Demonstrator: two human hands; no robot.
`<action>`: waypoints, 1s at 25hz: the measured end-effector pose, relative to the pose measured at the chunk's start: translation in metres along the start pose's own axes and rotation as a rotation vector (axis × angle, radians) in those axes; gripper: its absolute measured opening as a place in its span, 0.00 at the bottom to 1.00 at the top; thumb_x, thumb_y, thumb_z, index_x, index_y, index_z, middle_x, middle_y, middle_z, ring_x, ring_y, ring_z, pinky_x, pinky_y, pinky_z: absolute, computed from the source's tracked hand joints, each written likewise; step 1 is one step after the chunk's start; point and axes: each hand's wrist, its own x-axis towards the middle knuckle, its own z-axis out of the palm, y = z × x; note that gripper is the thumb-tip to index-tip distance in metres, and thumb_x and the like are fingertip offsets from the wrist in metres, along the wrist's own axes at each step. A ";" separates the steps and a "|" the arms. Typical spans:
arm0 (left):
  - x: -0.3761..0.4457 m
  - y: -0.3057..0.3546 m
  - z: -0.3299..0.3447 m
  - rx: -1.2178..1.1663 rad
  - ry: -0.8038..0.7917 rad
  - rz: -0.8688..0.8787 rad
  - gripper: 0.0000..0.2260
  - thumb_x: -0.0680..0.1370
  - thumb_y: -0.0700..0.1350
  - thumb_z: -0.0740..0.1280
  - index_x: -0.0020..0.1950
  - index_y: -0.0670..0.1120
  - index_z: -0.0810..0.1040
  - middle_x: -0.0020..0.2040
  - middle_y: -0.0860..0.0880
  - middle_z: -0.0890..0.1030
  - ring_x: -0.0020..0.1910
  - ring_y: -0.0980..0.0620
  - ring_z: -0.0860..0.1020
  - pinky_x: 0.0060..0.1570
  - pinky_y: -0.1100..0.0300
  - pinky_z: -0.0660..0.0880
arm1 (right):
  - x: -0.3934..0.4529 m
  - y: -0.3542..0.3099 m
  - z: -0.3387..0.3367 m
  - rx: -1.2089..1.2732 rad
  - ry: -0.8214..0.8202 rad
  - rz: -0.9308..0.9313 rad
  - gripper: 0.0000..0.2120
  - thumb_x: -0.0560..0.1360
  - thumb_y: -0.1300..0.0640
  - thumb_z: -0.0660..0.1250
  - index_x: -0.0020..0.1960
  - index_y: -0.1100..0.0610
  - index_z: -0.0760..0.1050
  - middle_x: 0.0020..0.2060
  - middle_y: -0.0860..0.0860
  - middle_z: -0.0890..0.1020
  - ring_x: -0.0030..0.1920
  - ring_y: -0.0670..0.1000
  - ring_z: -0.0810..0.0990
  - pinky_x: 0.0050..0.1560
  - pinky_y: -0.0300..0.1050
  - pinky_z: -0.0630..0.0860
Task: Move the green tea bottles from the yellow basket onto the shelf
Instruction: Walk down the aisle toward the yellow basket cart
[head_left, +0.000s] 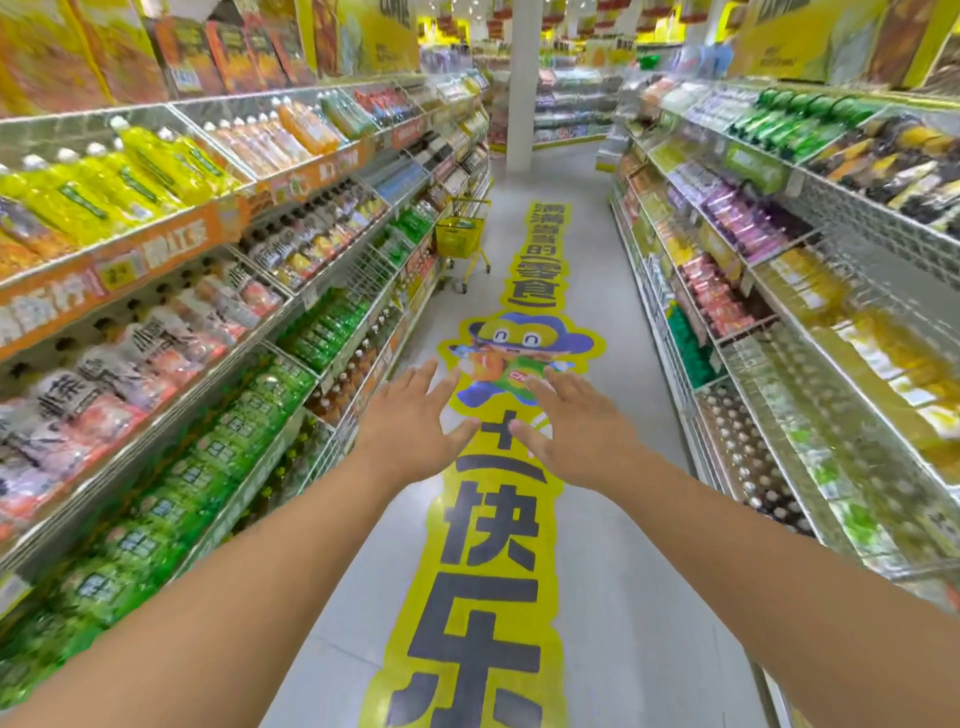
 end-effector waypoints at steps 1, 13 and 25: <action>0.028 -0.013 0.003 -0.008 0.004 0.006 0.38 0.77 0.73 0.48 0.83 0.56 0.54 0.83 0.46 0.56 0.81 0.43 0.57 0.77 0.44 0.59 | 0.028 0.002 0.002 0.001 0.025 -0.002 0.49 0.68 0.26 0.35 0.82 0.49 0.54 0.81 0.53 0.58 0.81 0.57 0.55 0.79 0.54 0.54; 0.346 -0.099 0.073 0.003 0.014 0.051 0.39 0.76 0.73 0.47 0.83 0.55 0.58 0.83 0.45 0.59 0.80 0.42 0.61 0.76 0.43 0.61 | 0.352 0.081 0.040 0.009 0.069 0.014 0.47 0.72 0.27 0.40 0.80 0.55 0.62 0.80 0.57 0.63 0.80 0.61 0.58 0.77 0.56 0.57; 0.703 -0.103 0.130 -0.046 0.049 0.016 0.38 0.77 0.72 0.51 0.82 0.54 0.59 0.82 0.44 0.61 0.79 0.41 0.63 0.75 0.44 0.63 | 0.691 0.240 0.047 -0.065 0.002 -0.028 0.41 0.77 0.29 0.45 0.82 0.53 0.54 0.82 0.54 0.55 0.81 0.56 0.52 0.80 0.52 0.53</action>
